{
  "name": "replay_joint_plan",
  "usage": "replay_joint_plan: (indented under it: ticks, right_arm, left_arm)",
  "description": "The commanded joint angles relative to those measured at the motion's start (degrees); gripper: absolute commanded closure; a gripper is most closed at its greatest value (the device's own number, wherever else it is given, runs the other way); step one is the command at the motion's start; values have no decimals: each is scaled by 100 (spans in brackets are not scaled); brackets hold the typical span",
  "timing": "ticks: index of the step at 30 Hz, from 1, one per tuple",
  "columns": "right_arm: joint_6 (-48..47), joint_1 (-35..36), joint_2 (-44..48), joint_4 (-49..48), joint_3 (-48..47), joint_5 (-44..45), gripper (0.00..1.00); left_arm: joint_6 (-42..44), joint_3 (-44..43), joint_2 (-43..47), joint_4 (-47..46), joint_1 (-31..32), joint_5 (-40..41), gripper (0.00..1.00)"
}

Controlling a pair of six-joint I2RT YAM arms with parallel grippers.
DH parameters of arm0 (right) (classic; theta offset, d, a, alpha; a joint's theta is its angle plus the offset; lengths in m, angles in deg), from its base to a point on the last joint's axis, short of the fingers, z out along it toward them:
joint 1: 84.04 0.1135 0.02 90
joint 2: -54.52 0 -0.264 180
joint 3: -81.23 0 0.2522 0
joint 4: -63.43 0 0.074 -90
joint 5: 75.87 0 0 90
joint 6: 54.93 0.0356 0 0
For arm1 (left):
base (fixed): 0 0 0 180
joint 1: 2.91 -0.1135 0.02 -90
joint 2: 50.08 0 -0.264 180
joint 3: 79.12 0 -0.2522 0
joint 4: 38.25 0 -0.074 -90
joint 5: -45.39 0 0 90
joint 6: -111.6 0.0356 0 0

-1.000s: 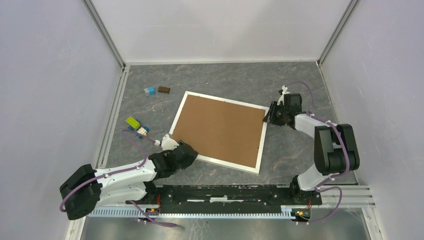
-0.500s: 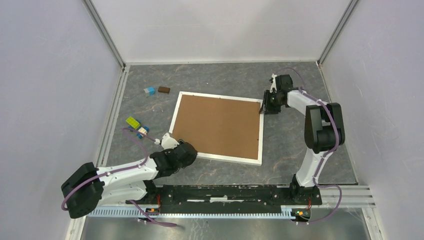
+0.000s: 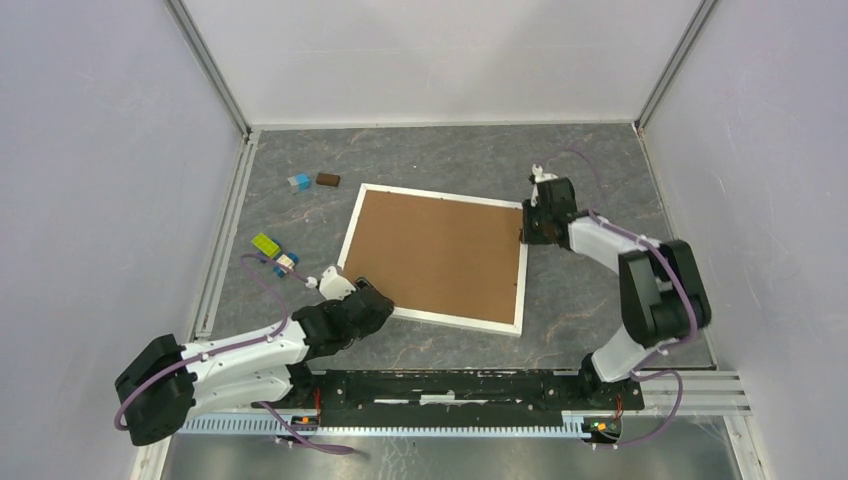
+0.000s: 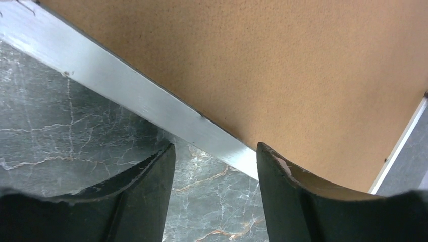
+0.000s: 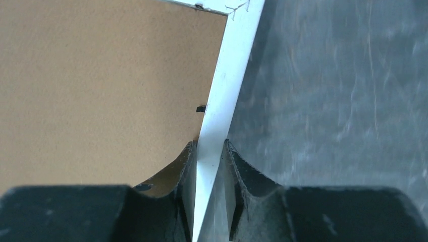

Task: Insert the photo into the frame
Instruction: Install the photo frame at the center of the board.

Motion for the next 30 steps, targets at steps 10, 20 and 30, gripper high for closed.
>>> replay_joint_plan:
  ticks: [10, 20, 30]
  right_arm:
    - [448, 7, 1627, 73, 2215, -637, 68]
    - [74, -128, 2247, 279, 1535, 154, 41]
    - [218, -423, 1899, 232, 1104, 97, 42]
  left_arm:
    - [-512, 112, 719, 776, 0, -1050, 24]
    - [-1123, -208, 113, 703, -4, -811, 28]
    - [-1276, -674, -1052, 813, -2, -631, 29]
